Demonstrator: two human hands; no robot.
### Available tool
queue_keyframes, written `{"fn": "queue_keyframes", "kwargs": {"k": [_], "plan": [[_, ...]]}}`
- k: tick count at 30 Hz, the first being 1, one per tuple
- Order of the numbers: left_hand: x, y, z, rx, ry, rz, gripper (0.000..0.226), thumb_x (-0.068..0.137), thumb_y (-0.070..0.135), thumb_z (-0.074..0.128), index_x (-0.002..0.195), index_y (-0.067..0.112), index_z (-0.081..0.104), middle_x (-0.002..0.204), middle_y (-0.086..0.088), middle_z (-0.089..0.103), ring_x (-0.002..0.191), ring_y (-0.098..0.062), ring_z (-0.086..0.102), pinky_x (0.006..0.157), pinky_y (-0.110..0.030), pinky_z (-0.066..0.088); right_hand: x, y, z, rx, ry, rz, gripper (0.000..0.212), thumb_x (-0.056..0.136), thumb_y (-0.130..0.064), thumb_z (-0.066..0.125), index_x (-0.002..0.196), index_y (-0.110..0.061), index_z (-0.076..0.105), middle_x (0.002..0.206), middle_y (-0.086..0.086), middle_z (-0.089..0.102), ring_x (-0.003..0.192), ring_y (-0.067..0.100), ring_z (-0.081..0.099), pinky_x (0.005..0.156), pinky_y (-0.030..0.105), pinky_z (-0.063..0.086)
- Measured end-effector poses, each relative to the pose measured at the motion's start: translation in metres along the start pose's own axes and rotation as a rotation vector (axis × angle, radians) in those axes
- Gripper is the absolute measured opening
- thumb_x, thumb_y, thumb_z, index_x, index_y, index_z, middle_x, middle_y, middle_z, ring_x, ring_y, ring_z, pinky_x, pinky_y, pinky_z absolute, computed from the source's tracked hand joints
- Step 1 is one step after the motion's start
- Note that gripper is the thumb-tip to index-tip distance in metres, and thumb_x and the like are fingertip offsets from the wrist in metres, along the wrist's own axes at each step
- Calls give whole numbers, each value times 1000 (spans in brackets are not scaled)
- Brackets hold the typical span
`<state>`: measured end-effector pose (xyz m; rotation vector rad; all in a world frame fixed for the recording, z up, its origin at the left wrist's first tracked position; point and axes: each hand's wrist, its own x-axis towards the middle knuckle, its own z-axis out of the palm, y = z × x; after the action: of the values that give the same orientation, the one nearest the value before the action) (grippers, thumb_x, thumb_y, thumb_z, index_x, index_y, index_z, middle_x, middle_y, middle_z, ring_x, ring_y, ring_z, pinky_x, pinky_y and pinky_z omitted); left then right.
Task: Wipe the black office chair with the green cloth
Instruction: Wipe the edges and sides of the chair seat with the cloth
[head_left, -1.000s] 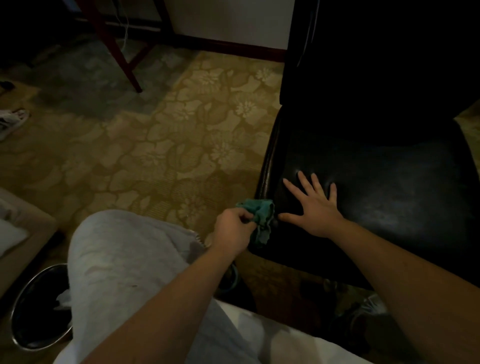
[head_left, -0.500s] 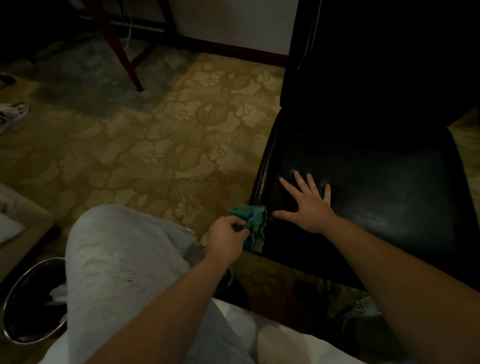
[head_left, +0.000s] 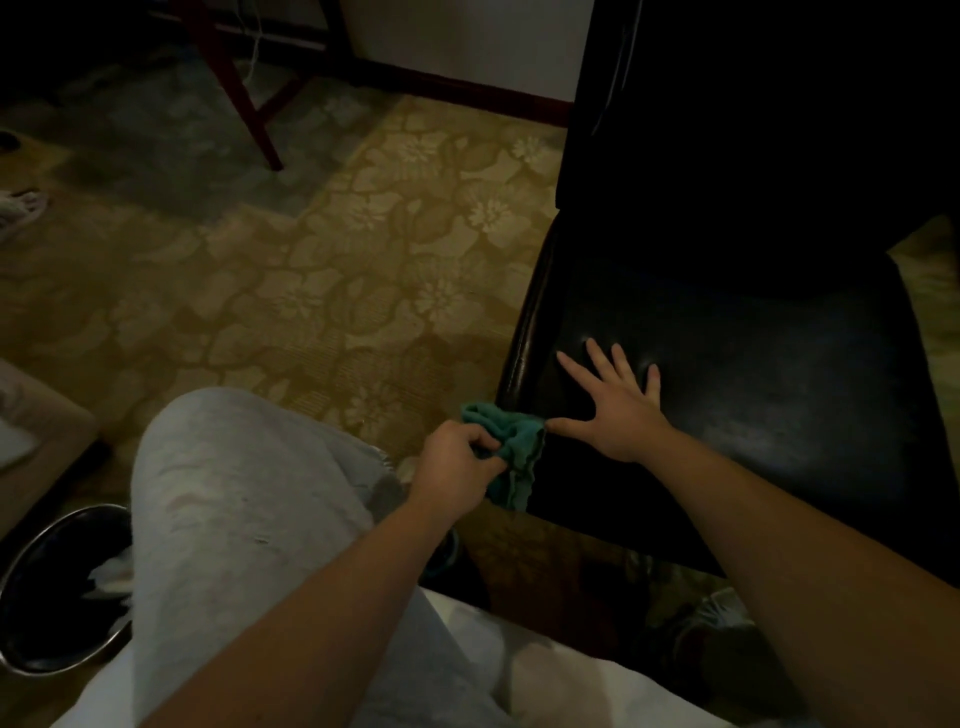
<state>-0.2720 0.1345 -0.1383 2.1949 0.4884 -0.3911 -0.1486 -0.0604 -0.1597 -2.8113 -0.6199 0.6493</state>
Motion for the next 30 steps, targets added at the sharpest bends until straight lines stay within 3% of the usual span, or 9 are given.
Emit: {"fn": "queue_keyframes", "kwargs": {"k": [13,18,22,30], "plan": [[4,11,15,-66,194,50,18,95,24,66,112,19,65,120,6,52,99,-9,53,85,-18,42,-8,6,-5,14,-16,-32,92,76,-81,48,150,-51,1,161,-11,-14,148,18,-16,114,58,-11],[-3,6,6,-44,33,-37,15,95,19,67,110,16,63,126,-5,54,104,-20,56,98,-34,50,-8,7,-10,25,-68,-21,93,76,-78,53,150,-52,2,161,-12,-14,148,19,-16,114,58,-11],[-13,-4,17,-4,10,-65,10,94,17,68,99,18,60,124,-3,53,98,-18,56,95,-31,50,-7,6,-8,25,-63,-13,92,76,-78,52,149,-53,2,161,-12,-15,147,19,-17,114,58,-12],[-9,0,26,0,195,35,16,96,20,64,111,15,60,121,2,49,94,-10,48,84,-20,40,-8,7,-5,15,-45,-24,91,78,-78,50,148,-53,-1,161,-12,-16,147,19,-17,113,57,-13]]}}
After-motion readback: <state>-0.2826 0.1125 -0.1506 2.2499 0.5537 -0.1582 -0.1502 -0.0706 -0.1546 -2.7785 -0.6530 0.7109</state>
